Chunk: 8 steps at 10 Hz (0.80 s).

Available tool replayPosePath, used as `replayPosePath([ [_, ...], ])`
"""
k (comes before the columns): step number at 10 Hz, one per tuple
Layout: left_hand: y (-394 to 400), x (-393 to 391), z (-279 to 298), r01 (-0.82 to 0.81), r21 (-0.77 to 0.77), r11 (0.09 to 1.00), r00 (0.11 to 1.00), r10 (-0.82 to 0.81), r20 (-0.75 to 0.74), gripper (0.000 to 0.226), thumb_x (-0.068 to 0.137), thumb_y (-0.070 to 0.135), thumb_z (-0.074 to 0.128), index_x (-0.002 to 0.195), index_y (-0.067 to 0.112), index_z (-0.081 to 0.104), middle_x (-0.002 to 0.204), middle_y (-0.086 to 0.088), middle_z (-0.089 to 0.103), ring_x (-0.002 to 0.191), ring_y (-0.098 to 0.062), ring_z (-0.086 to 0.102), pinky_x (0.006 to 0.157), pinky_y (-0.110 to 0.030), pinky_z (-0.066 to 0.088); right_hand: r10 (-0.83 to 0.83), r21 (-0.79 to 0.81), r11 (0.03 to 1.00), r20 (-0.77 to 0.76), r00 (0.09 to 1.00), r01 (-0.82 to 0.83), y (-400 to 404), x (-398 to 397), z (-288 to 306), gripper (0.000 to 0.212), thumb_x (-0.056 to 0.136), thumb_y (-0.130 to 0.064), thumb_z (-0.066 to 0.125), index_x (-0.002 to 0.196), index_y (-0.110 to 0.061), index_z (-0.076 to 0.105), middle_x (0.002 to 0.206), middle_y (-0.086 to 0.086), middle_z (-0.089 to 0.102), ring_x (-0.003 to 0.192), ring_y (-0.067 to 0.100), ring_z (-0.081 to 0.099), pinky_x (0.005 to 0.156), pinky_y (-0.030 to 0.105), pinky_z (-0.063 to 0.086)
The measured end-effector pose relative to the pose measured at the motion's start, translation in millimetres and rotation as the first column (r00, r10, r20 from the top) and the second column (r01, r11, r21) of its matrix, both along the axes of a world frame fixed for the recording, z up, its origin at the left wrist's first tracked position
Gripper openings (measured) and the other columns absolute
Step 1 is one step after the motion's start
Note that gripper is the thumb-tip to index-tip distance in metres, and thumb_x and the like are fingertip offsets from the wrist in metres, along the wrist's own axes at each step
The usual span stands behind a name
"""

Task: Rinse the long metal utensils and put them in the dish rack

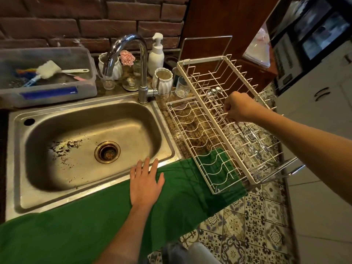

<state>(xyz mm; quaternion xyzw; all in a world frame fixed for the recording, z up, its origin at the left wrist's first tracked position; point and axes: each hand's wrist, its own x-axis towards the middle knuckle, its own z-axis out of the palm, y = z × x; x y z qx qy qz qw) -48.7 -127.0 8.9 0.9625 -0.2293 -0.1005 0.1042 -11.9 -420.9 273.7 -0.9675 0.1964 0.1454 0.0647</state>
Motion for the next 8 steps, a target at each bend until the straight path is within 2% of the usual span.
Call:
replayPosePath([
  [3,0.2,-0.2,-3.7,-0.002,-0.021,1.0,1.0,0.003,0.019,0.062,0.1,0.058,0.034,0.153,0.026,0.039,0.158,-0.01,0.044,0.146,-0.034,0.038,0.12,-0.054,0.027,-0.025,0.013,1.0,0.004,1.0,0.025,0.1,-0.2,-2.3,0.016,0.086,-0.006,0.07,0.075,-0.012,0.06,0.072,0.007,0.066,0.051,0.006,0.063,0.034,0.007,0.039],
  [4,0.3,-0.3,-2.9,-0.002,-0.027,1.0,1.0,0.003,0.017,0.062,0.1,0.057,0.035,0.153,0.025,0.039,0.158,-0.01,0.045,0.146,-0.034,0.038,0.12,-0.054,0.028,-0.036,0.009,0.999,-0.001,0.999,0.036,-0.1,-0.2,-1.5,0.006,0.086,-0.006,0.07,0.083,-0.006,0.064,0.07,0.004,0.063,0.052,0.005,0.062,0.034,0.007,0.039],
  [5,-0.5,0.3,-3.8,0.003,-0.019,1.0,1.0,-0.002,0.02,0.062,0.099,0.057,0.035,0.153,0.025,0.04,0.158,-0.01,0.045,0.146,-0.034,0.039,0.119,-0.054,0.028,-0.036,0.017,0.999,0.009,0.999,0.036,-2.2,0.5,-0.3,0.009,0.087,-0.005,0.069,0.08,-0.007,0.064,0.068,0.005,0.066,0.049,0.005,0.063,0.036,0.008,0.041],
  [6,0.7,-0.5,-5.0,0.004,-0.015,1.0,0.999,-0.004,0.033,0.063,0.099,0.058,0.032,0.153,0.026,0.038,0.158,-0.009,0.044,0.146,-0.034,0.038,0.12,-0.053,0.027,-0.026,0.013,1.0,0.009,1.0,0.026,-1.5,-1.5,3.5,0.021,0.089,-0.01,0.069,0.071,-0.014,0.058,0.065,0.006,0.066,0.05,0.006,0.064,0.041,0.011,0.041],
  [7,3.8,1.8,-5.2,0.012,-0.006,1.0,1.0,-0.012,0.01,0.063,0.1,0.059,0.028,0.154,0.027,0.036,0.159,-0.008,0.043,0.147,-0.032,0.036,0.12,-0.052,0.026,-0.004,-0.011,1.0,0.039,0.999,0.005,3.2,-2.1,11.7,0.018,0.092,-0.017,0.067,0.077,-0.01,0.061,0.072,0.01,0.069,0.057,0.015,0.068,0.047,0.017,0.045],
  [8,2.3,-0.2,-5.1,0.011,-0.046,0.999,0.999,-0.013,-0.03,0.063,0.101,0.06,0.025,0.156,0.029,0.033,0.163,-0.006,0.038,0.151,-0.03,0.031,0.123,-0.051,0.022,-0.017,-0.03,0.999,0.196,0.981,0.024,5.6,-8.0,21.1,0.015,0.095,-0.016,0.063,0.092,-0.002,0.065,0.083,0.015,0.07,0.069,0.024,0.07,0.06,0.029,0.056],
])
